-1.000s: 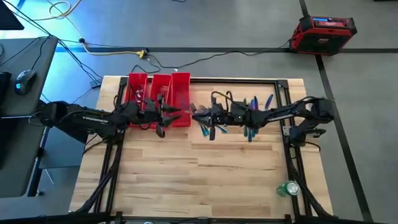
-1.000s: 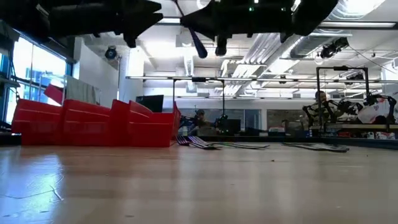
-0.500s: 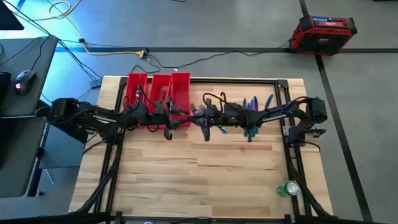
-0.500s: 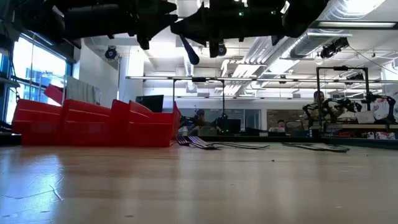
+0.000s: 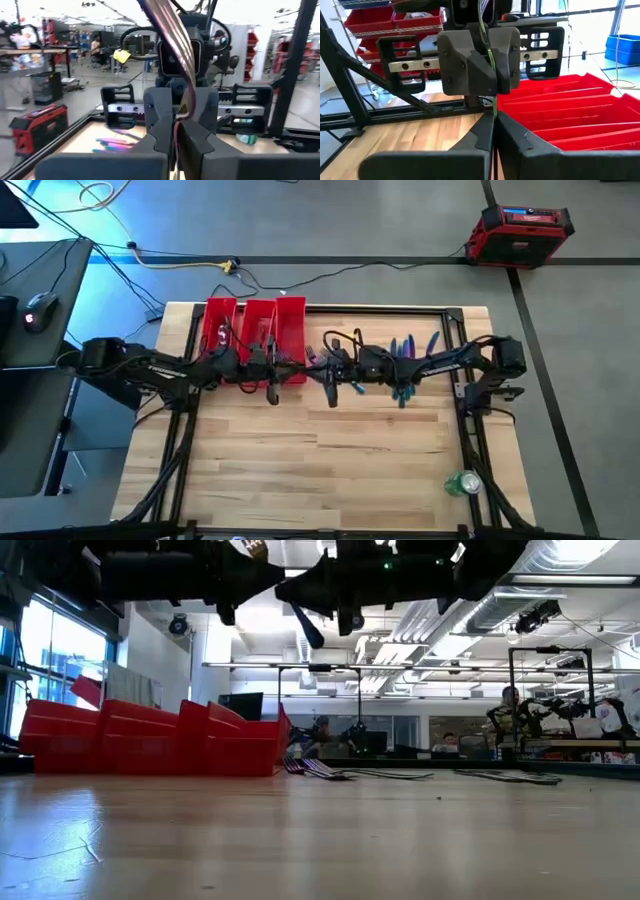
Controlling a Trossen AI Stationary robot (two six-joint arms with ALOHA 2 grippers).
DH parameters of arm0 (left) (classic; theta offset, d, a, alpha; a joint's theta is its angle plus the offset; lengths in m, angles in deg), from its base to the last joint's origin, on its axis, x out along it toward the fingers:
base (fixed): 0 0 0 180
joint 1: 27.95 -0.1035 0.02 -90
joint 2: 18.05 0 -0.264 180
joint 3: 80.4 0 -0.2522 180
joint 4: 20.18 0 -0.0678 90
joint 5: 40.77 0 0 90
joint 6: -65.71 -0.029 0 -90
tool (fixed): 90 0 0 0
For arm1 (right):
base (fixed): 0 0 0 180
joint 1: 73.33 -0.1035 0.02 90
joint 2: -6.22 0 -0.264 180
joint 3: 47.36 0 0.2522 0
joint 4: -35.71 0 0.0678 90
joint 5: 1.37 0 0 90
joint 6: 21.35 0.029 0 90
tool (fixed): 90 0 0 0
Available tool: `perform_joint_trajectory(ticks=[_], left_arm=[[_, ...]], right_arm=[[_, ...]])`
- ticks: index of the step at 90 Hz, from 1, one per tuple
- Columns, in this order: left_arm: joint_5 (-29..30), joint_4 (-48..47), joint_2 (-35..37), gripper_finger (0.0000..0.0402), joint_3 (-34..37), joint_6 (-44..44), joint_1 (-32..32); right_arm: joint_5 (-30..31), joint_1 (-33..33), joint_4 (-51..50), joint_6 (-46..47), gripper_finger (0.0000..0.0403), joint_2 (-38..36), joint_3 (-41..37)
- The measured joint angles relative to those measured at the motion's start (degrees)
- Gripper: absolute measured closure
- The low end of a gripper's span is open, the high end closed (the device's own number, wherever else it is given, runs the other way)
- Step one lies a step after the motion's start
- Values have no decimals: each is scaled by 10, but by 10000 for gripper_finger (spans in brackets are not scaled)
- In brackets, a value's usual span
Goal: Sort silverware
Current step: Put the blue fork into the middle red bin
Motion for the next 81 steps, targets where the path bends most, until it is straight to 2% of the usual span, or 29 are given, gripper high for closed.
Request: perform_joint_trajectory(ticks=[13, 22, 40, 53, 66, 74, 81], left_arm=[[14, -32, 20, 401, 0, -4, 2], [41, -78, 44, 401, -2, -4, 2], [103, -238, 85, 401, -44, -10, 11], [166, -339, 98, 401, -80, -25, 32], [249, -539, 113, 401, -164, -16, 44], [295, -710, 113, 401, -250, 28, 40], [307, -856, 104, 401, -330, 89, 17]], right_arm=[[1, 2, -1, 4, 402, 0, 0], [26, 5, -2, 5, 389, 0, 0], [39, 9, -9, 4, 299, -1, 0], [49, 11, -53, -6, 236, -16, 0], [69, 13, -117, -11, 208, -64, 0], [95, 13, -159, -25, 206, -95, 0], [107, 12, -185, -31, 209, -118, 0]])
